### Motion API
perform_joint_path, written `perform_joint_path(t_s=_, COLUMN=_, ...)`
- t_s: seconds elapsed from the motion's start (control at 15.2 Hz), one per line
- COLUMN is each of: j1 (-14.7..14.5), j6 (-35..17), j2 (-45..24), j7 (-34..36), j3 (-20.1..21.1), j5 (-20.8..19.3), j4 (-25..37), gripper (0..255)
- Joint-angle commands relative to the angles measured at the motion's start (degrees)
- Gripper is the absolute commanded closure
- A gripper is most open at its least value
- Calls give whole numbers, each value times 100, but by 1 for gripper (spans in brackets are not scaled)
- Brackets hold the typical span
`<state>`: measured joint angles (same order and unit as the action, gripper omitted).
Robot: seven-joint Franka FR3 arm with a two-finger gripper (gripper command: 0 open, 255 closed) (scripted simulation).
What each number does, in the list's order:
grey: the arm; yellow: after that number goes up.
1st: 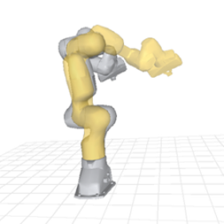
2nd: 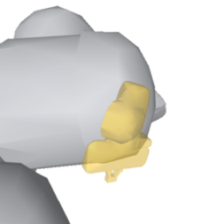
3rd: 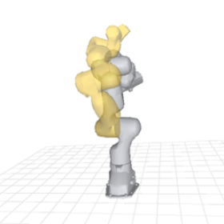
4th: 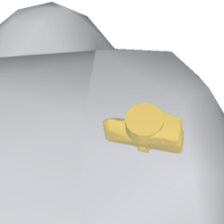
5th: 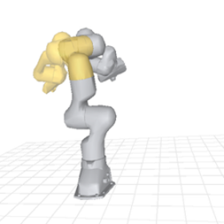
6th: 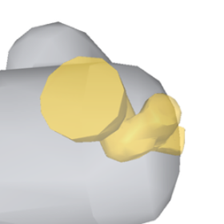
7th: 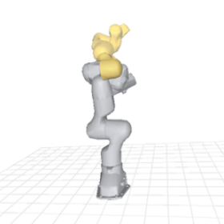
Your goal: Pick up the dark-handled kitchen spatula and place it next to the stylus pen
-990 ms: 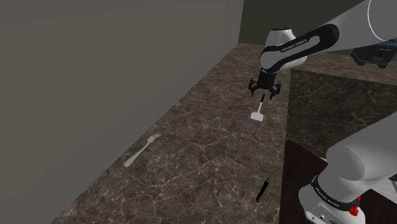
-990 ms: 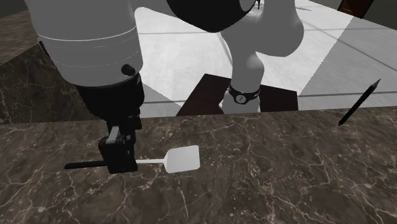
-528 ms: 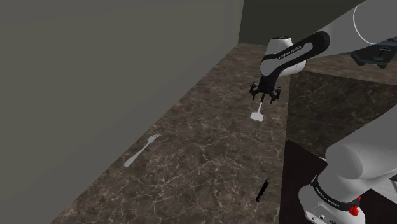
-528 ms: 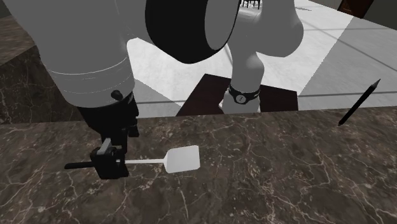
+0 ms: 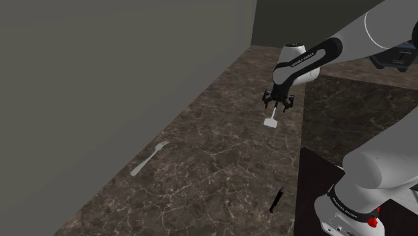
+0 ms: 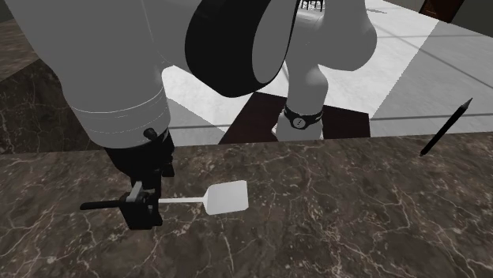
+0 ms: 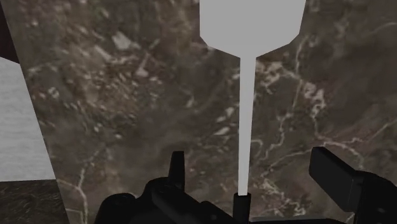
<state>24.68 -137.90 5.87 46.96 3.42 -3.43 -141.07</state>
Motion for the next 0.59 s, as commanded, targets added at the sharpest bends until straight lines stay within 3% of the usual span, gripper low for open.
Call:
perform_joint_path(t_s=0.0, j1=0, j6=-2, j2=-1, j7=0, j3=0, j5=0, j4=0, gripper=0)
perform_joint_path(t_s=0.07, j1=0, j6=-1, j2=-1, j7=0, j3=0, j5=0, j4=0, gripper=0)
perform_joint_path(t_s=0.13, j1=0, j6=-1, j2=-1, j7=0, j3=0, j5=0, j4=0, gripper=255)
perform_joint_path(t_s=0.53, j1=0, j6=-1, j2=-1, j7=0, j3=0, j5=0, j4=0, gripper=255)
